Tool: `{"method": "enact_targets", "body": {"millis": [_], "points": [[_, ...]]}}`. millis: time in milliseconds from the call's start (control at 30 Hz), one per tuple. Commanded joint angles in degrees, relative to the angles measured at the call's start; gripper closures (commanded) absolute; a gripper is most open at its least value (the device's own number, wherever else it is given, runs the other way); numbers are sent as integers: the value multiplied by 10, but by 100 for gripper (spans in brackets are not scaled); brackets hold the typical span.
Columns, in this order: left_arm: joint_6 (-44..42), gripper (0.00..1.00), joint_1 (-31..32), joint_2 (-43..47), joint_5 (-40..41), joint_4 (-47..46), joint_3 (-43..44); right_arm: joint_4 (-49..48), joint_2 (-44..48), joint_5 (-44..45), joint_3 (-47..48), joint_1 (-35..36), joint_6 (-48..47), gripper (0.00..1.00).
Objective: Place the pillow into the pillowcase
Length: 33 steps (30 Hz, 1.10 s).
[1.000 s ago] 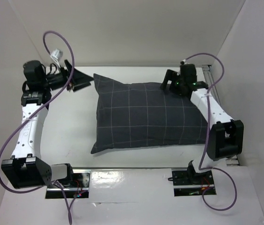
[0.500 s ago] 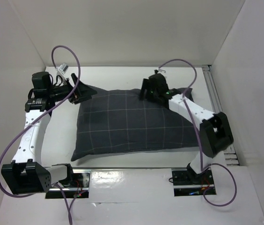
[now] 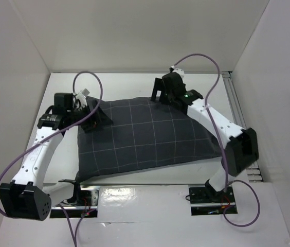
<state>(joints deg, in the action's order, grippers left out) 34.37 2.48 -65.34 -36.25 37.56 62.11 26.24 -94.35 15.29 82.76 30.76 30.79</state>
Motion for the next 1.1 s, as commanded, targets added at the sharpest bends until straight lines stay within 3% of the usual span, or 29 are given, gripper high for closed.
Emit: {"method": "enact_targets", "body": {"millis": [0, 267, 433, 667, 867, 1000, 1067], "points": [[7, 15, 24, 32, 91, 46, -48, 64, 96, 48, -58, -7, -11, 1], [87, 18, 66, 25, 110, -49, -136, 109, 262, 27, -221, -14, 48, 1], [92, 20, 71, -23, 118, -96, -134, 28, 269, -31, -309, -14, 67, 1], [81, 20, 51, -109, 150, -134, -46, -75, 153, -23, -279, -20, 41, 1], [56, 20, 22, -144, 137, -120, 38, -68, 108, -23, -195, -27, 11, 1], [46, 10, 17, -110, 132, -93, 92, -33, 139, 10, -140, -39, -4, 1], [31, 0, 11, -88, 132, -66, 134, 15, 151, 36, -93, -46, -14, 1]]}}
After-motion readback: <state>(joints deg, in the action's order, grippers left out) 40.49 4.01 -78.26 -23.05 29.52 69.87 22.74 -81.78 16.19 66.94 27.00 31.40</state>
